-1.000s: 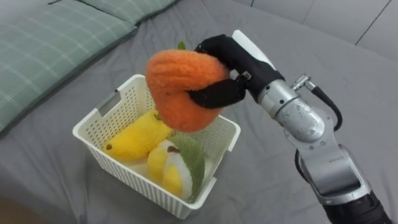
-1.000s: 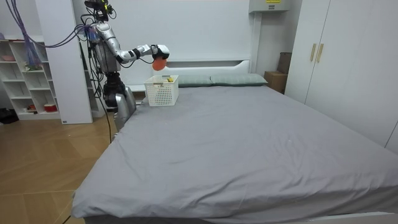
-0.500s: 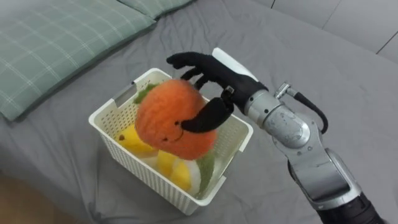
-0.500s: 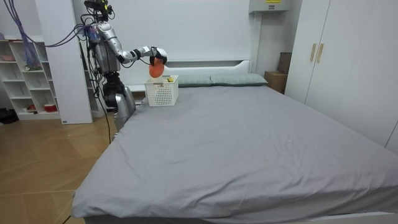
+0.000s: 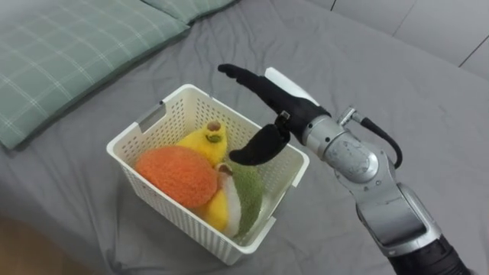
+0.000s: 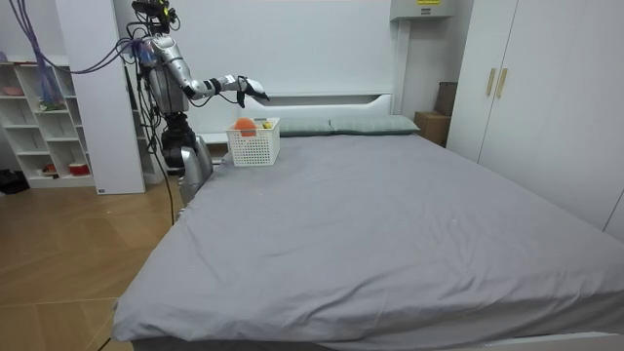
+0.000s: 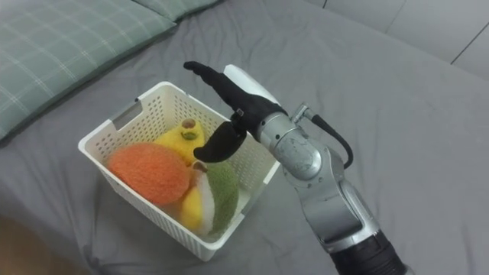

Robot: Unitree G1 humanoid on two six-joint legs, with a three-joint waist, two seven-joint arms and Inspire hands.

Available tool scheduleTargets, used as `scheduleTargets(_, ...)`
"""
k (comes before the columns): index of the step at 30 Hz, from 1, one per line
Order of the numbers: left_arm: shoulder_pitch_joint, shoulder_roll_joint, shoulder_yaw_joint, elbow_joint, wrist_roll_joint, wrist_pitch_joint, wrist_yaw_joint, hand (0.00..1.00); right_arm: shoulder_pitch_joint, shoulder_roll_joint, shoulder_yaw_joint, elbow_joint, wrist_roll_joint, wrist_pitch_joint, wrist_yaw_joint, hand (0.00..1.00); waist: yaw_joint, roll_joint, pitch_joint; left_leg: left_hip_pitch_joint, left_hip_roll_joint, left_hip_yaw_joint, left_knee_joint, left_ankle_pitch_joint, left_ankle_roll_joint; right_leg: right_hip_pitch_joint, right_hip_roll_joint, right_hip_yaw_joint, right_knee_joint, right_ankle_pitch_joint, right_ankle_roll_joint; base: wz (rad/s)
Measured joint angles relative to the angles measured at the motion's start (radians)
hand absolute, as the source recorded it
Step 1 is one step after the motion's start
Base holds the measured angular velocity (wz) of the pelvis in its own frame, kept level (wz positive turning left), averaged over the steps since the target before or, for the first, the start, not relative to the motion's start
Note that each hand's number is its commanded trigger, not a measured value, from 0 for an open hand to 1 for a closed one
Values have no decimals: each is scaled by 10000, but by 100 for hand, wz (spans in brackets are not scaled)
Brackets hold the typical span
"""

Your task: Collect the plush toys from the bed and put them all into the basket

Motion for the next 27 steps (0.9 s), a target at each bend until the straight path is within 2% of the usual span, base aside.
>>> scheduleTargets(21, 61, 1, 6, 2, 10, -23, -24, 0, -1, -23, -24, -3, 7, -4, -1, 0, -10, 12, 10, 16, 0, -1, -1, 0, 0, 8, 2, 10, -1, 0, 0, 0)
scheduleTargets(24, 125, 23, 5, -5, 11, -13, -19, 0, 0, -54, -302, 0, 675, -7, -163, 0, -133, 35, 26, 41, -10, -62, 16, 0, 0, 61, 1, -11, -5, 0, 0, 5)
scheduleTargets(27, 258, 59, 49, -9, -11, -8, 11, 0, 26, -50, -756, 39, 1545, -109, -708, 0, -275, 126, 87, 164, -8, -45, 7, -1, 0, 173, -3, 0, -16, 0, 1, 0)
